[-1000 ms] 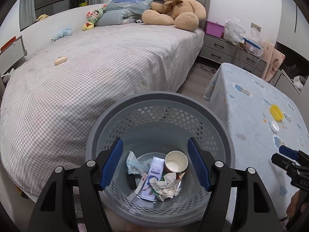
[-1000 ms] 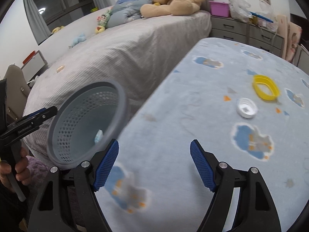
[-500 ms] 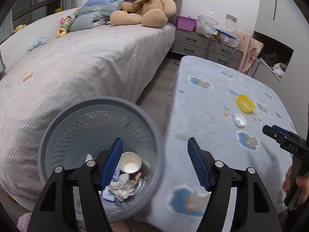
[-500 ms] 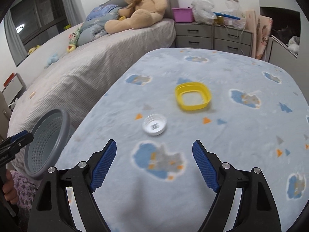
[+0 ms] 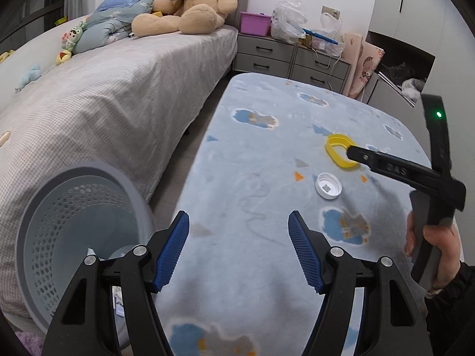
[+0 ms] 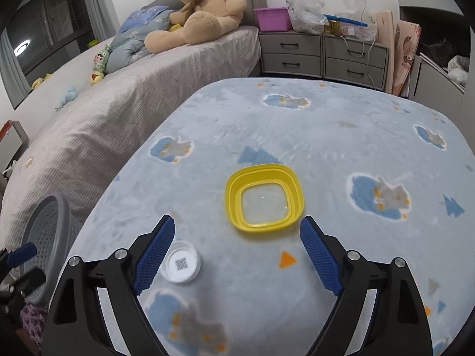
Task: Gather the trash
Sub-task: 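Close the right gripper on the rim of the yellow plastic lid, then lift the yellow lid with the right gripper while the left gripper grasps the white bottle cap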
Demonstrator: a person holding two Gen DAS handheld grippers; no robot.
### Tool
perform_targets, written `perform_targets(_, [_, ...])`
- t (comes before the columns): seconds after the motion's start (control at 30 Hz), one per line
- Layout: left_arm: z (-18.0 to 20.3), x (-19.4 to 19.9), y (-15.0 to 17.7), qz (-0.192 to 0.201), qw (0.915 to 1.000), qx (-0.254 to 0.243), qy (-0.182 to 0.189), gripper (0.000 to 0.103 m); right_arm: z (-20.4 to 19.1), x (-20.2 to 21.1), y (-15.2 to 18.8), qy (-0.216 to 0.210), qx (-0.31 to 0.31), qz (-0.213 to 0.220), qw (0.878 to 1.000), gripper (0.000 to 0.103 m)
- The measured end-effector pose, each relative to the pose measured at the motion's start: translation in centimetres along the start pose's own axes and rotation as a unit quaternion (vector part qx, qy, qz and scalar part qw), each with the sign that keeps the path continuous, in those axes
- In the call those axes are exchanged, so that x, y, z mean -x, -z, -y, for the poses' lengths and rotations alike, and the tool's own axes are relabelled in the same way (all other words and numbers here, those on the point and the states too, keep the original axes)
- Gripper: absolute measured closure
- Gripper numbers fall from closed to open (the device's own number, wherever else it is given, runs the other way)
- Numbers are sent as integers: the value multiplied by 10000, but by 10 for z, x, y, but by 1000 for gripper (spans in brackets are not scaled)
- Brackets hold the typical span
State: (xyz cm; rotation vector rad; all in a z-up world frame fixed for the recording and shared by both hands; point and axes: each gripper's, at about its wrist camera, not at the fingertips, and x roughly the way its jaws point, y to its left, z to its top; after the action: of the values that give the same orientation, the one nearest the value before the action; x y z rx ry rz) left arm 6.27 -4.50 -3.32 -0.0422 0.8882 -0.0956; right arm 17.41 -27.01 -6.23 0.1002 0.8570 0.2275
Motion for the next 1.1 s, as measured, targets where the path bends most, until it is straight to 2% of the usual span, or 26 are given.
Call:
perform_targets(0.37, [19, -36, 2, -213, 9997, -95, 53, 36, 13, -38, -7, 135, 52, -385, 9992, 18])
perform_targets(0.67, [27, -47, 4, -283, 9994, -188, 77, 36, 9, -52, -11, 359, 175, -536, 9978, 18])
perform_targets(0.73, [28, -49, 3, -296, 9993, -191, 82, 36, 8, -53, -11, 441, 218, -518, 9974, 23])
perform_targets(0.8, [29, -50, 2, -303, 9993, -188, 88, 36, 8, -51, -10, 520, 239, -475, 9972, 35])
perform_targets(1.1, [40, -55, -6, -371, 9987, -306, 190, 36, 15, -36, -9, 188, 40, -366, 9991, 36])
